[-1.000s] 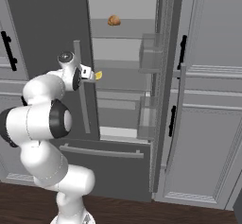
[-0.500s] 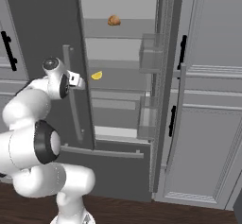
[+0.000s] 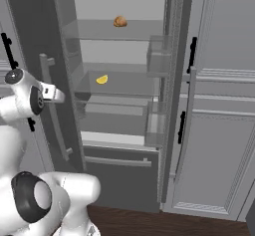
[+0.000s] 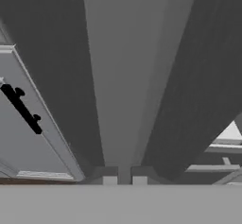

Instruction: Grab a lemon wedge from the fridge and one ice cube from the ice bowl, and put them in the glass of lemonade.

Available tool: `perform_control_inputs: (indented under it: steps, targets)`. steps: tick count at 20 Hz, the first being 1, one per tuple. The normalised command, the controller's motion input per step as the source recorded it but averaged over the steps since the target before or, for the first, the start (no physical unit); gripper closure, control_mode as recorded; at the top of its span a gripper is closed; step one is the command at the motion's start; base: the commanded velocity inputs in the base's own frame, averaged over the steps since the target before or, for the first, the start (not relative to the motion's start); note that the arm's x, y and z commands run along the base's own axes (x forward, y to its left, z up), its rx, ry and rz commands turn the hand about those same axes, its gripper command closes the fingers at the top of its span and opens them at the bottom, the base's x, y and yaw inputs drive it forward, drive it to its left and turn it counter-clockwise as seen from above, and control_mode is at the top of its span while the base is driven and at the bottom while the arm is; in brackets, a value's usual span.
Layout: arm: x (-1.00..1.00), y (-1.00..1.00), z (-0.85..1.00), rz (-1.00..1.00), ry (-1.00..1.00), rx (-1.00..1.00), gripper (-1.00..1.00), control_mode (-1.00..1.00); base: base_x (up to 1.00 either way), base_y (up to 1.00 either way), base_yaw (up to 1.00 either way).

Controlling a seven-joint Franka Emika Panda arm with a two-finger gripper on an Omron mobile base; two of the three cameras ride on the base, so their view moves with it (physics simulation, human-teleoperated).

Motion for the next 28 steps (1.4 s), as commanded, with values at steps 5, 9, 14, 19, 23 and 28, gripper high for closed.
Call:
perform_control_inputs:
  steps: [5,9,14,19,23,28]
  targets:
    - [-1.0,0.08,0.48,0.01,-0.13,-0.02,1.0,-1.0,0.0,0.0,0.0]
    - [-0.91,-0.54,0.57,0.0,-0.23,0.11,1.0,-1.0,0.0,0.0,0.0]
    - [-0.22,-0.86,0.99,0.0,-0.05,0.11,1.0,-1.0,0.0,0.0,0.0]
    - [0.36,-0.87,0.79,-0.01,0.17,0.12,1.0,-1.0,0.0,0.0,0.0]
    - [0.96,-0.36,-0.19,-0.03,0.29,0.13,1.0,-1.0,0.0,0.0,0.0]
    - [0.89,0.15,-0.69,0.0,0.19,0.12,-1.0,-1.0,0.0,0.0,0.0]
